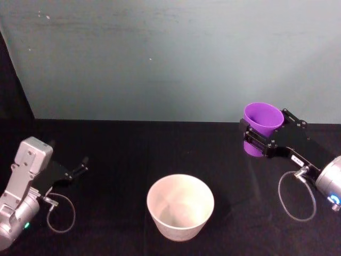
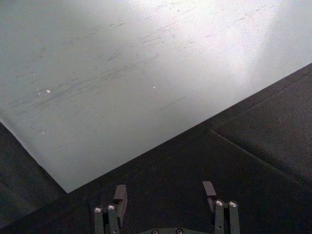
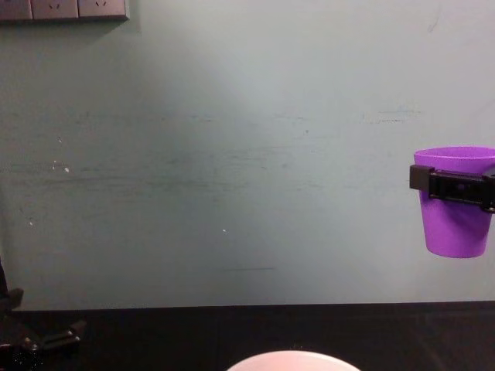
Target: Pick up the cup and pour the mung beans from the cup into the bowl.
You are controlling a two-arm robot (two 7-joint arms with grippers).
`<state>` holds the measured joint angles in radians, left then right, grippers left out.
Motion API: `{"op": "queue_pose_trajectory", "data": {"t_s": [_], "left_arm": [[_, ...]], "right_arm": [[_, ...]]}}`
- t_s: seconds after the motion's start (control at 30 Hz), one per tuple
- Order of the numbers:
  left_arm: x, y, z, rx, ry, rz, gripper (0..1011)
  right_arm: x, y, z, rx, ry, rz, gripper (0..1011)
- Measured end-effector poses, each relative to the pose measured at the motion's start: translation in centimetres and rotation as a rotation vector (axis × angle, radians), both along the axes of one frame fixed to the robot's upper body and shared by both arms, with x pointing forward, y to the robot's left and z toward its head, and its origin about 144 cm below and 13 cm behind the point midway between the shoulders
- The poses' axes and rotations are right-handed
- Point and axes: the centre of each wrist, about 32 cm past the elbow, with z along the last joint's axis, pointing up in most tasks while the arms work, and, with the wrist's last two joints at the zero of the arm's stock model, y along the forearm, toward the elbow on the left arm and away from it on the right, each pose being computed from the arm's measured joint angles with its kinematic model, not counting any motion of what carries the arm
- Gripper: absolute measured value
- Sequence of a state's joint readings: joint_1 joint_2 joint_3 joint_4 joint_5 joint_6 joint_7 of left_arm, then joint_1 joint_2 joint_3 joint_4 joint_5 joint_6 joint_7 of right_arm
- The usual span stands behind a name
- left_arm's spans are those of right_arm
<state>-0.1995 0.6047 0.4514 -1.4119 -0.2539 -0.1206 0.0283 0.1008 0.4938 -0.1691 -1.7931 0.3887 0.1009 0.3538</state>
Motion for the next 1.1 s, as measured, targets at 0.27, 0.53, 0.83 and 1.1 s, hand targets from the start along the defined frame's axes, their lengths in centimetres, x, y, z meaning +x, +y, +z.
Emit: {"op": "queue_pose_trajectory", "data": {"t_s": [0.27, 0.53, 0.83, 1.1], "left_arm": [[0.0, 0.0, 0.0, 0.0, 0.0, 0.0, 1003], [0.0, 0.0, 0.0, 0.0, 0.0, 0.0, 1003], [0.0, 0.0, 0.0, 0.0, 0.0, 0.0, 1003], [0.0, 0.0, 0.0, 0.0, 0.0, 0.0, 1003]], "right_arm": [[0.0, 0.0, 0.0, 0.0, 0.0, 0.0, 747], [0.0, 0.0, 0.0, 0.0, 0.0, 0.0, 746], [0.0, 0.0, 0.0, 0.0, 0.0, 0.0, 747], [0.0, 0.0, 0.0, 0.0, 0.0, 0.0, 747]]}}
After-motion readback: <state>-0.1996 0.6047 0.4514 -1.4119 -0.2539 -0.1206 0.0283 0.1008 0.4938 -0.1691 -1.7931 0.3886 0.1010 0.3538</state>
